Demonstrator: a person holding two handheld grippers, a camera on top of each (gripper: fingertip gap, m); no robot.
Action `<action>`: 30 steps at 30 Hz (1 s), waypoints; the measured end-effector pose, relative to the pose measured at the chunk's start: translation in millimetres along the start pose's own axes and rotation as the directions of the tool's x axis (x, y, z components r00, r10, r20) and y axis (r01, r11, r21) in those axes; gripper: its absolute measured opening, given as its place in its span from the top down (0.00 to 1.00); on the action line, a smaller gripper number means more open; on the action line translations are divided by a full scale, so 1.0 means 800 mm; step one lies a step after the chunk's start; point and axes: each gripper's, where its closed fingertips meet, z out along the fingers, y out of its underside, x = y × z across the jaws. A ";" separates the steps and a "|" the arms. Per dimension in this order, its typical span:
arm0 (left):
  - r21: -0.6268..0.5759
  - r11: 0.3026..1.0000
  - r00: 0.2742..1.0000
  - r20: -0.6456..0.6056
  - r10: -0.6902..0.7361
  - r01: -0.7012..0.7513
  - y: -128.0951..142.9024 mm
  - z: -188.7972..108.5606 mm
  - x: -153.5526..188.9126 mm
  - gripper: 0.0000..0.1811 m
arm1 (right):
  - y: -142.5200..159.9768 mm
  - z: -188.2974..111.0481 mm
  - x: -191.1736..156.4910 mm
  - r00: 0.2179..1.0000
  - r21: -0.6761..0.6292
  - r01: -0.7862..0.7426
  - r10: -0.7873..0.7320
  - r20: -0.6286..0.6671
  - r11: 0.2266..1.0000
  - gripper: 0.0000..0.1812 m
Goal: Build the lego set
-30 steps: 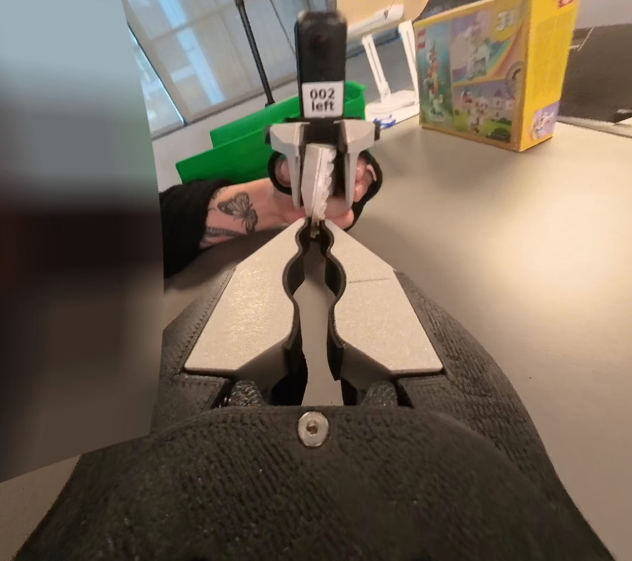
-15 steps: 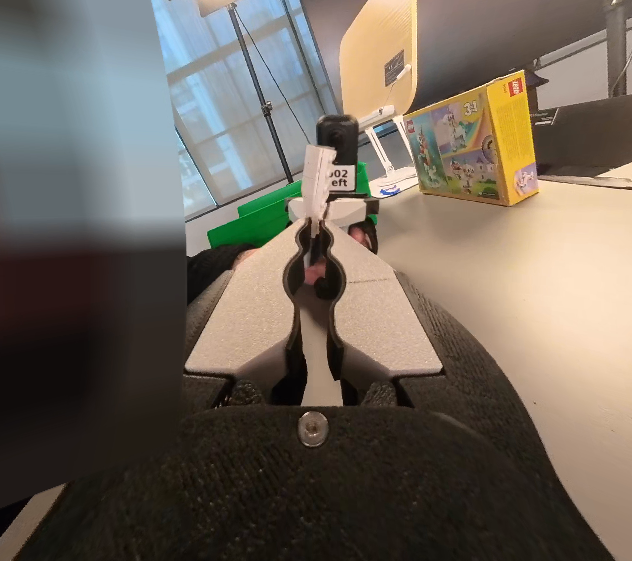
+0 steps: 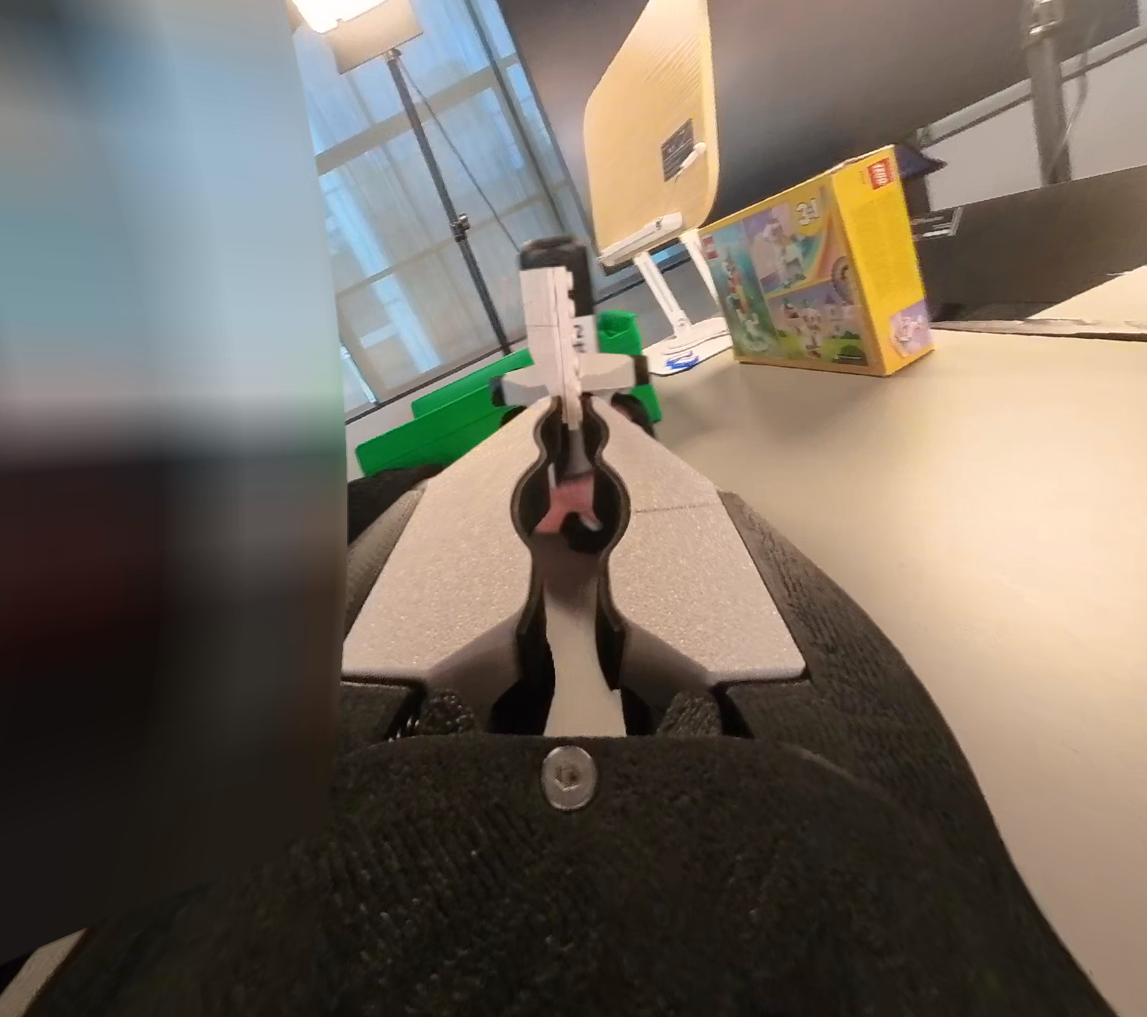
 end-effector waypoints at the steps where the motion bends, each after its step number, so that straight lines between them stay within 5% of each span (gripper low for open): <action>1: -0.010 1.000 0.999 0.042 0.030 -0.029 0.001 0.000 -0.006 0.98 | -0.002 0.000 0.006 0.999 0.011 0.008 -0.008 -0.035 1.000 0.95; 3: -0.064 0.994 0.983 0.156 0.102 -0.093 0.005 -0.002 -0.022 0.98 | -0.004 -0.001 0.020 0.992 0.019 0.036 -0.033 -0.120 0.999 0.83; 8: -0.252 0.921 0.867 0.331 0.371 -0.298 0.017 -0.008 -0.048 0.98 | -0.006 -0.001 0.039 0.954 0.007 0.131 -0.124 -0.273 0.991 0.80; 18: -0.571 0.623 0.564 0.307 0.766 -0.535 0.042 -0.007 -0.065 0.98 | -0.002 -0.004 0.060 0.933 0.009 0.038 -0.032 -0.357 0.999 0.81; 24: -0.603 0.590 0.529 0.304 0.792 -0.537 0.044 -0.008 -0.068 0.98 | 0.001 -0.007 0.070 0.918 0.004 0.004 -0.002 -0.397 1.000 0.69; 30: -0.599 0.578 0.514 0.301 0.804 -0.553 0.041 -0.006 -0.065 0.98 | 0.008 -0.003 0.070 0.924 -0.025 -0.038 0.025 -0.381 0.999 0.74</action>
